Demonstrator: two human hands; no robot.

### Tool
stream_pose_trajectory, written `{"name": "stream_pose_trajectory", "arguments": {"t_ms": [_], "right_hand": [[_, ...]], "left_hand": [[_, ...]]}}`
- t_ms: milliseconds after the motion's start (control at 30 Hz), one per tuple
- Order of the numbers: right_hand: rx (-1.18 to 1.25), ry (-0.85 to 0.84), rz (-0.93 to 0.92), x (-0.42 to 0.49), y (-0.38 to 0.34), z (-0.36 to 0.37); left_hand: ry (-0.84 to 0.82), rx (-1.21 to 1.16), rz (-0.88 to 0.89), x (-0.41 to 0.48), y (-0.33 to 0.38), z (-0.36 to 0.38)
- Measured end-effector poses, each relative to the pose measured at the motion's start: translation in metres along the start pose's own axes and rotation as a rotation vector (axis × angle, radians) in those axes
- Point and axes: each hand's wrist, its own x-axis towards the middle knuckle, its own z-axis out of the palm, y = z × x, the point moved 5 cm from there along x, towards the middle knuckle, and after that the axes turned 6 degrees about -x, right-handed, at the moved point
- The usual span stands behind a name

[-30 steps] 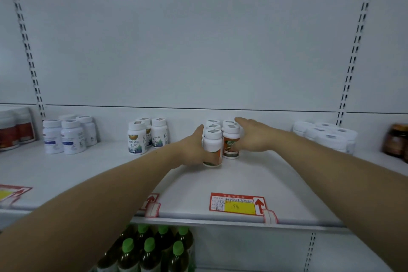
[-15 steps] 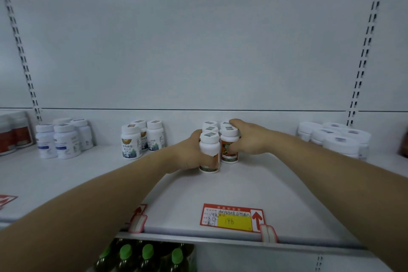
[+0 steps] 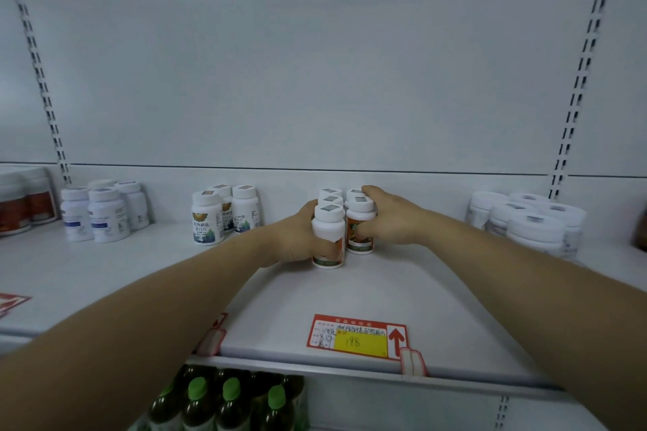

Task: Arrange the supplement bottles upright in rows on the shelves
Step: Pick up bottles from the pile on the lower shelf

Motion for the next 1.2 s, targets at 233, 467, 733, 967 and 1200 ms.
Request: {"name": "stream_pose_trajectory", "arguments": {"t_ms": [233, 467, 733, 967, 1200], "right_hand": [[-0.030, 0.000, -0.013, -0.001, 0.002, -0.001], [-0.049, 0.018, -0.049, -0.001, 0.001, -0.001], [-0.056, 0.011, -0.044, -0.005, -0.002, -0.005], [-0.310, 0.111, 0.016, -0.041, -0.005, -0.050], [-0.392, 0.198, 0.157, -0.093, 0.009, -0.091]], "left_hand": [[-0.034, 0.027, -0.028, 0.004, -0.003, -0.001], [-0.021, 0.062, -0.091, 0.006, -0.010, -0.003], [-0.015, 0.102, -0.157, 0.006, -0.012, -0.008], [0.107, 0.399, -0.243, -0.014, 0.005, -0.036], [0.098, 0.607, 0.020, -0.029, 0.057, -0.015]]}}
